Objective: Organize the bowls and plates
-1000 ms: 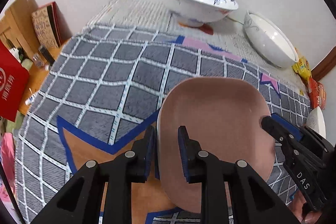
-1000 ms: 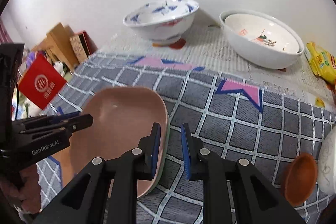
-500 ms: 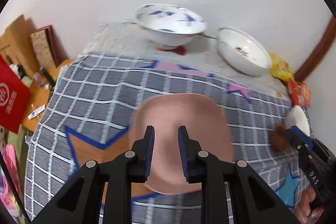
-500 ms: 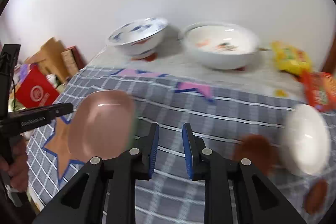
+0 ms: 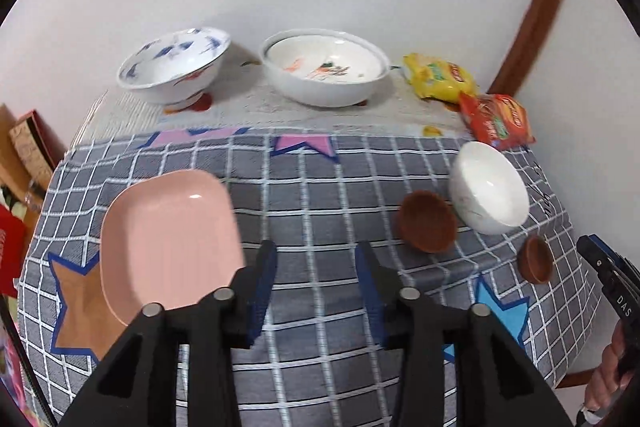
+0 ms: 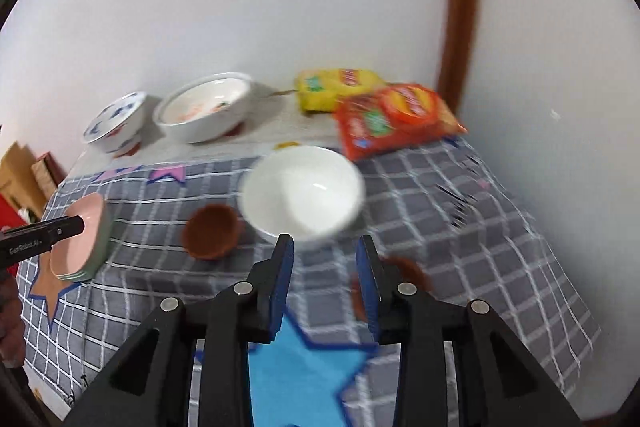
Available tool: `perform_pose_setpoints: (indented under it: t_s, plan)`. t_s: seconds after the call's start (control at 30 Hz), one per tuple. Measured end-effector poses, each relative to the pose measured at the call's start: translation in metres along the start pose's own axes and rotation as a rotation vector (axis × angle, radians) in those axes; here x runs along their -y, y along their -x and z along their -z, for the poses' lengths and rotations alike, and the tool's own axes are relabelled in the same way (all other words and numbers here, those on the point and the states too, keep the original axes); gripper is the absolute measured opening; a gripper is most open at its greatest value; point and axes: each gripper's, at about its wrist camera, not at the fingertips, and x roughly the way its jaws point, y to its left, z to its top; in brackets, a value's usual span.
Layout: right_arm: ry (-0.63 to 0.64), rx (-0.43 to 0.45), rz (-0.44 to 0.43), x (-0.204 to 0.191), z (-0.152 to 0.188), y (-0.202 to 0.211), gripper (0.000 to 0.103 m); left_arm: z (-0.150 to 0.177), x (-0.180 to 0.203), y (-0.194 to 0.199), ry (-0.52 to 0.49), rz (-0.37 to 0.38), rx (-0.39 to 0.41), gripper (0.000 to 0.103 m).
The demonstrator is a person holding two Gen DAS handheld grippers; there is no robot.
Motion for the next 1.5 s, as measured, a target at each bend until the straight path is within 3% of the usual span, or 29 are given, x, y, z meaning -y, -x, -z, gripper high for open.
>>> perform_pose_setpoints:
  t_s: [0.3, 0.43, 0.6, 1.0, 1.1, 1.5]
  plan:
    - [-0.094, -0.055, 0.009, 0.048, 0.024, -0.003, 0.034, 0.005, 0.027, -0.003, -0.025, -0.005, -0.005, 0.039]
    - [-0.106, -0.052, 0.032, 0.058, 0.030, -0.009, 0.049, 0.006, 0.036, -0.006, -0.043, -0.048, 0.006, 0.039]
    - [-0.135, -0.075, 0.022, 0.070, 0.033, -0.025, 0.050, 0.001, 0.042, -0.020, -0.024, 0.013, -0.018, 0.039]
    - [-0.175, -0.125, -0.009, 0.081, 0.039, -0.060, 0.049, -0.006, 0.061, -0.078, -0.028, 0.029, -0.135, 0.040]
    - [-0.183, -0.128, -0.019, 0.084, 0.037, -0.067, 0.049, -0.012, 0.065, -0.086, -0.029, 0.035, -0.140, 0.044]
    - [-0.181, -0.168, -0.036, 0.082, 0.035, -0.093, 0.033, -0.023, 0.069, -0.124, -0.021, 0.058, -0.185, 0.046]
